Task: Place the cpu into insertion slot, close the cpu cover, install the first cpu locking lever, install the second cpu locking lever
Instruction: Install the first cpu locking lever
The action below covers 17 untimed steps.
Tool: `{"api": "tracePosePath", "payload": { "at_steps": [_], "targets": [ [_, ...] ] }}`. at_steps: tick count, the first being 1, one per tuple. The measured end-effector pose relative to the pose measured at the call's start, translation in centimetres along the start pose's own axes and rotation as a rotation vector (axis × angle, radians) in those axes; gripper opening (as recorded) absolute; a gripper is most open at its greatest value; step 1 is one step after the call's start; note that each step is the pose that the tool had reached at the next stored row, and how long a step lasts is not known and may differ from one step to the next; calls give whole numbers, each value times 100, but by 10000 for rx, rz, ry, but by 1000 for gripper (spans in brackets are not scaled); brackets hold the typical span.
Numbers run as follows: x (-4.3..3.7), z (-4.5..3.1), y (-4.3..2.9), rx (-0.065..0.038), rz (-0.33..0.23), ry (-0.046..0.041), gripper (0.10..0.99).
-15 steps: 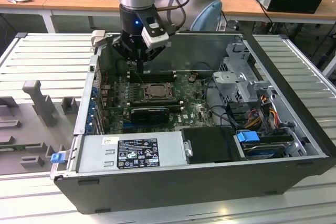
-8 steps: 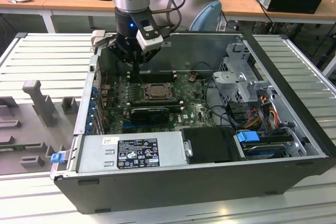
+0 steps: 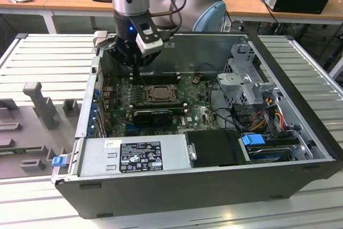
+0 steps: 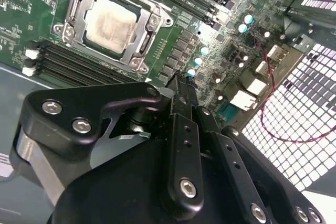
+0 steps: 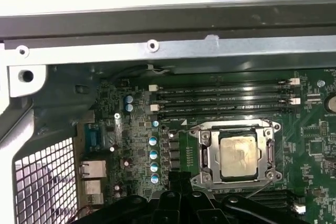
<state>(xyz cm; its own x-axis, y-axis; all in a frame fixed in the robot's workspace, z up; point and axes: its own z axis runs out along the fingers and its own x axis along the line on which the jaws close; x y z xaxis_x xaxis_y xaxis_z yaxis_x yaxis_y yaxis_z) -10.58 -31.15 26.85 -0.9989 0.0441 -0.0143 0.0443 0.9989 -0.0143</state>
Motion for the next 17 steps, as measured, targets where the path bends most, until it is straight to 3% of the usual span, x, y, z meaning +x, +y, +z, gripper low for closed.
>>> {"api": "tracePosePath", "payload": {
  "at_steps": [11,17],
  "targets": [
    [113,80,65,-12,-99,5,106],
    [127,89,169,-14,-98,4,106]
  ]
}}
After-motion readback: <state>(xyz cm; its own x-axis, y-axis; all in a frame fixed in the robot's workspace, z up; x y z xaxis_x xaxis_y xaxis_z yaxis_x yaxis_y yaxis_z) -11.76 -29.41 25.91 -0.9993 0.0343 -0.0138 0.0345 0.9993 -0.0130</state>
